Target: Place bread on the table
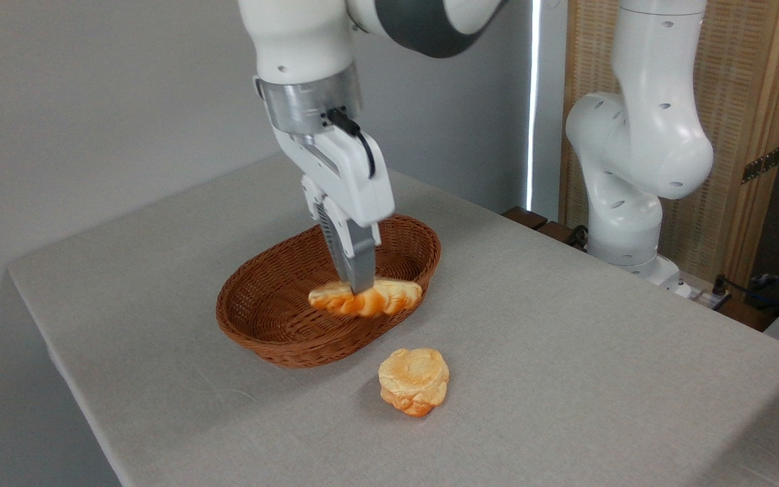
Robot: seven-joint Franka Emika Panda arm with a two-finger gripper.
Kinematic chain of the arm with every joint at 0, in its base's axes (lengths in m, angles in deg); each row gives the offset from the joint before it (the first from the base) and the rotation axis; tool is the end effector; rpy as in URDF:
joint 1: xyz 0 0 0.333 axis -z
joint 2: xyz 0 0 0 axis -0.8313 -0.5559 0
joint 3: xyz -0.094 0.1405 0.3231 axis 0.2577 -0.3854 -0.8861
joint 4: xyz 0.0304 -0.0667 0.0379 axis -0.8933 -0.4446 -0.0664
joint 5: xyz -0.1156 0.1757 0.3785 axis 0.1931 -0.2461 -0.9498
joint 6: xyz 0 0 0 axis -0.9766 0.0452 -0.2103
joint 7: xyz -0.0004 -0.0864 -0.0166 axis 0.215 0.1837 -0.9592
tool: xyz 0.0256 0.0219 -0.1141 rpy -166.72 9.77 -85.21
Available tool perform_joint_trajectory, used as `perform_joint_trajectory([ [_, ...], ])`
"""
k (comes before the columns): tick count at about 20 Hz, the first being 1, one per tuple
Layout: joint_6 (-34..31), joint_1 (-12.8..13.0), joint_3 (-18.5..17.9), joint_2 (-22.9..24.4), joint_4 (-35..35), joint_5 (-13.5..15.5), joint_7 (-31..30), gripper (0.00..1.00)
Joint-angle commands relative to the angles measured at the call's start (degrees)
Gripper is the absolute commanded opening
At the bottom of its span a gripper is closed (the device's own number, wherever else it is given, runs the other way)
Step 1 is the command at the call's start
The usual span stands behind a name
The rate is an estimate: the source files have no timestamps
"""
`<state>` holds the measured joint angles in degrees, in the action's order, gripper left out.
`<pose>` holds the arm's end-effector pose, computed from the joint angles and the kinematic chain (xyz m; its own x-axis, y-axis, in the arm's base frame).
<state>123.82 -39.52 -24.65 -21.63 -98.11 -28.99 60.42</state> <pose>0.5603 0.0016 0.5739 0.5658 -0.8245 0.0089 -0.8230 -0.5640 0.0685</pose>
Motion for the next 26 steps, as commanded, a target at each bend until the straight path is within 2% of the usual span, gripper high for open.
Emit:
perform_joint_trajectory([
  [1, -2.9, 0.51, -3.54, -0.72, -0.98, -0.72, 8.22, 0.24],
  [2, -2.99, 0.51, -4.59, -0.72, -1.86, -0.72, 9.02, 0.29],
  [3, -3.07, 0.51, -5.38, -0.89, -2.91, -0.72, 9.29, 0.43],
  [5, -3.42, 0.51, -6.53, -0.89, -4.06, -0.81, 10.43, 0.51],
  [6, -3.69, 0.51, -6.71, -0.89, -4.06, -0.81, 10.69, 0.75],
  [7, -3.69, 0.6, -6.71, -0.89, -4.06, -0.81, 10.7, 0.91],
  [9, -3.52, 0.69, -6.62, -0.89, -3.8, -0.72, 10.61, 1.0],
  [14, -2.81, 1.21, -5.74, -0.54, -0.91, 0.24, 8.69, 1.0],
  [17, -0.72, 1.22, -2.94, -0.54, 0.85, 1.12, 3.42, 1.0],
  [23, 0.7, 1.22, 2.51, -0.72, 3.58, 0.33, -8.88, 1.0],
  [26, 5.79, 1.22, 4.18, -0.81, 3.58, 0.16, -16.35, 1.0],
])
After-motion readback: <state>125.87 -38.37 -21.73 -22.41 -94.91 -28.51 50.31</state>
